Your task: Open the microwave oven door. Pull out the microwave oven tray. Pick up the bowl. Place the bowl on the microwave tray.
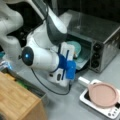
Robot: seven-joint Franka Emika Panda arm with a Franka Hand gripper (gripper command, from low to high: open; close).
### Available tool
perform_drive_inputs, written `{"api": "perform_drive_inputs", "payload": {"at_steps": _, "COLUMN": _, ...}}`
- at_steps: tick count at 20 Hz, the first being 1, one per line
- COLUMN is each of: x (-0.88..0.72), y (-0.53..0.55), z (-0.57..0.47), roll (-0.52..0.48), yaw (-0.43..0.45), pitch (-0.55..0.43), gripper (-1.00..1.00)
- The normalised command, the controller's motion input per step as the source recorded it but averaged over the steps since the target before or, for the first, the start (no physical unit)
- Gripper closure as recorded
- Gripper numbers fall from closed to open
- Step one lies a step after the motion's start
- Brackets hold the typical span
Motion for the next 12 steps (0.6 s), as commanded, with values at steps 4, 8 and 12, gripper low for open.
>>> {"api": "perform_drive_inputs", "payload": {"at_steps": 4, "x": -0.13, "y": 0.13, "z": 0.26, "roll": -0.120, "yaw": -0.078, "pitch": 0.072, "gripper": -1.00}}
{"api": "perform_drive_inputs", "payload": {"at_steps": 8, "x": -0.15, "y": 0.16, "z": 0.24, "roll": -0.129, "yaw": -0.030, "pitch": 0.069, "gripper": -1.00}}
{"api": "perform_drive_inputs", "payload": {"at_steps": 12, "x": -0.12, "y": 0.18, "z": 0.15, "roll": -0.139, "yaw": 0.012, "pitch": 0.051, "gripper": -1.00}}
